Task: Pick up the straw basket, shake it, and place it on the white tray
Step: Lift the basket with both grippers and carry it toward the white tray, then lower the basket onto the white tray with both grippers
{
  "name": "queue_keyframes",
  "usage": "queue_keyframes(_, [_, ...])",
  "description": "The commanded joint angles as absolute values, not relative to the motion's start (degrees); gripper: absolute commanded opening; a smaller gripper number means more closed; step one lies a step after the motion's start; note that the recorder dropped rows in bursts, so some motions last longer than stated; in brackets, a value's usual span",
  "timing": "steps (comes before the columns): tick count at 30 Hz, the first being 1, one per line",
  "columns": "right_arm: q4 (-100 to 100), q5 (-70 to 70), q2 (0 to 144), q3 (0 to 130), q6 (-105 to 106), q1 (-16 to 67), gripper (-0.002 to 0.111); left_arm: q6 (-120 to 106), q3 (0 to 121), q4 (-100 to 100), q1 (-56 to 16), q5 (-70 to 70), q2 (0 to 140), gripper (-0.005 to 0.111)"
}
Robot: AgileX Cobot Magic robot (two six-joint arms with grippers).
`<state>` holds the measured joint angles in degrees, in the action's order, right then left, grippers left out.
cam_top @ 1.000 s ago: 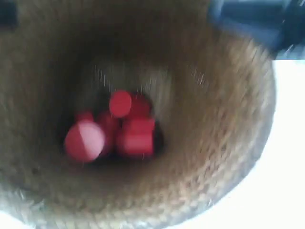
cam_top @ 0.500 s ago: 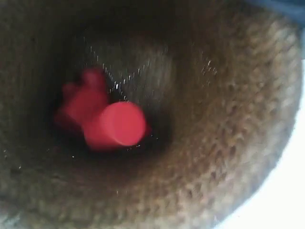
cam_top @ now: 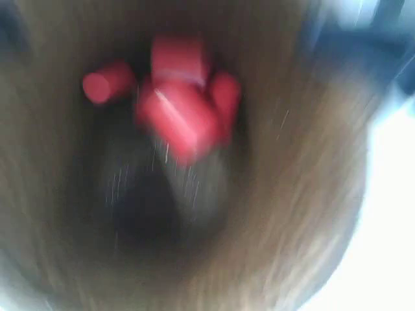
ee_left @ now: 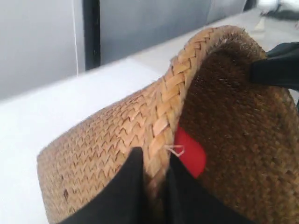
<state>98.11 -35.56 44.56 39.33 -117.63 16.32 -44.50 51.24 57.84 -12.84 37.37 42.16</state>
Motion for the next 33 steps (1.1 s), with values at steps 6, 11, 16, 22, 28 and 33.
queue_keyframes(6, [99.9,-34.1,42.1,40.3,-120.6,16.0,0.000,-40.5,57.4,51.9,-12.7,47.3,42.9,0.000])
queue_keyframes(11, [99.9,-28.6,43.3,35.2,-116.7,16.0,0.000,-49.5,47.7,68.5,-12.7,39.8,42.7,0.000])
queue_keyframes(16, [99.9,-16.1,38.1,40.2,-112.4,16.0,0.000,-49.5,52.7,71.4,-12.7,38.1,44.6,0.000])
queue_keyframes(22, [99.9,-2.5,35.8,40.6,-103.3,16.0,0.000,-54.6,56.6,76.1,-13.0,37.7,52.8,0.000])
queue_keyframes(28, [99.9,4.5,37.6,40.6,-100.2,16.0,0.000,-87.0,58.8,95.0,-22.2,33.7,60.8,0.000])
queue_keyframes(33, [99.9,12.6,41.1,40.6,-100.2,16.0,0.000,-101.3,60.8,99.9,-30.0,18.8,67.9,0.000])
